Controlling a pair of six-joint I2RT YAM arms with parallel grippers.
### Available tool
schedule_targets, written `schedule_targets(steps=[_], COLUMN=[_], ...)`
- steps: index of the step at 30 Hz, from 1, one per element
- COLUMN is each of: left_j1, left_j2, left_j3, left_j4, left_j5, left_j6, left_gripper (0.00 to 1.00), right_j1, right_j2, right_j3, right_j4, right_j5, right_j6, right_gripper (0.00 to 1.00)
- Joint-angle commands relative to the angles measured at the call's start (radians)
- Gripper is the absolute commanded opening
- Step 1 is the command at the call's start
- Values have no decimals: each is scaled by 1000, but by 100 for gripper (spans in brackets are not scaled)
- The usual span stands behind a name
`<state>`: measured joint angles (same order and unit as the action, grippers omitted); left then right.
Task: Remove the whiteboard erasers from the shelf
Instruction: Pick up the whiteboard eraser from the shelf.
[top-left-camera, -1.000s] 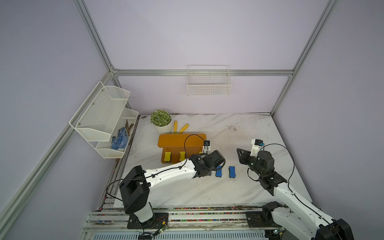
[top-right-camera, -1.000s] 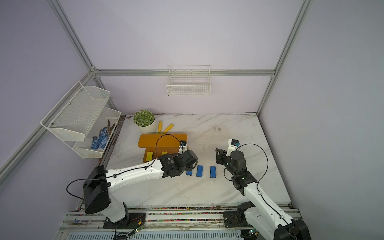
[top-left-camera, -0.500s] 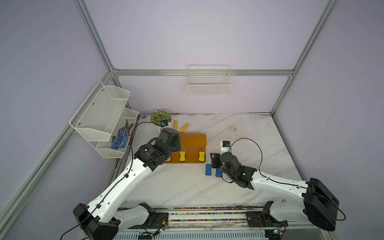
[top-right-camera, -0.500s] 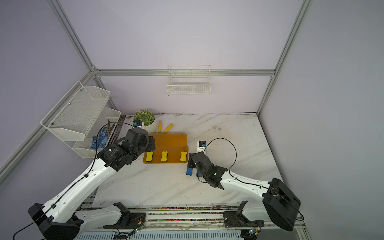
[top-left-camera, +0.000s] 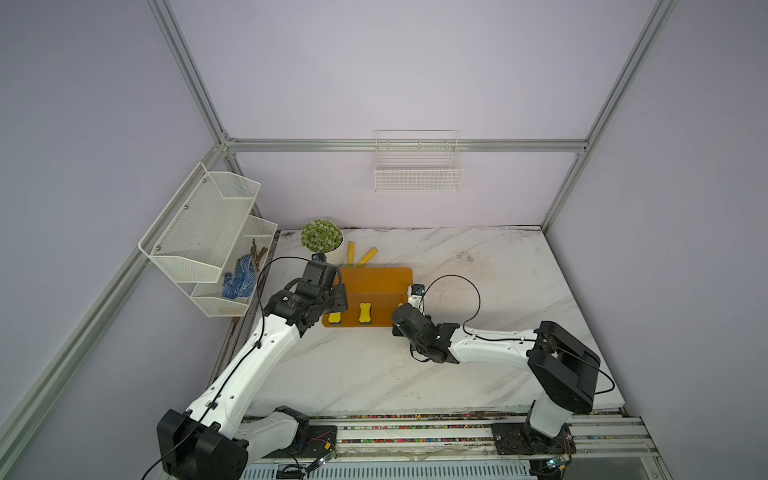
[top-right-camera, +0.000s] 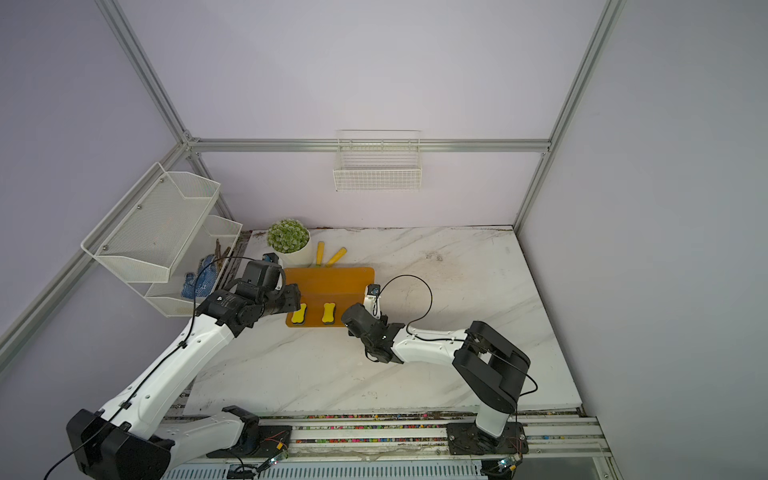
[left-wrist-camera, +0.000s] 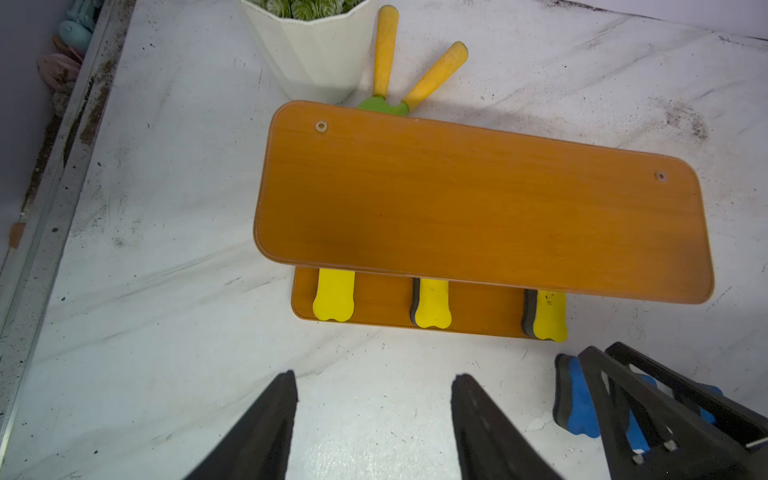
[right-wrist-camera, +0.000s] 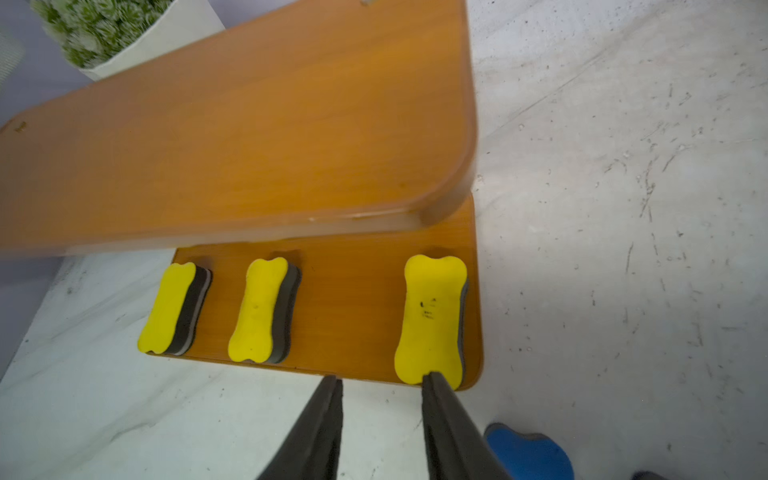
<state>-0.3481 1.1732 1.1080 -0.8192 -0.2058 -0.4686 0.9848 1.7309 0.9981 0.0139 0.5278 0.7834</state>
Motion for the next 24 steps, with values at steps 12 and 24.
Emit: schedule_targets(steps=[12,24], left_j1=[75,77], left_j2=[-75,-70], left_j3=[-66,-73], left_j4=[106,100], left_j5=[103,111], left_j6=[8,12], left_gripper=[63,63], right_j1=[1,-20], right_j2=[46,94], right_j3=[-134,-130], right_j4=[299,330], right_j5=[12,49], right_j6=[-169,-192], right_gripper=[55,58])
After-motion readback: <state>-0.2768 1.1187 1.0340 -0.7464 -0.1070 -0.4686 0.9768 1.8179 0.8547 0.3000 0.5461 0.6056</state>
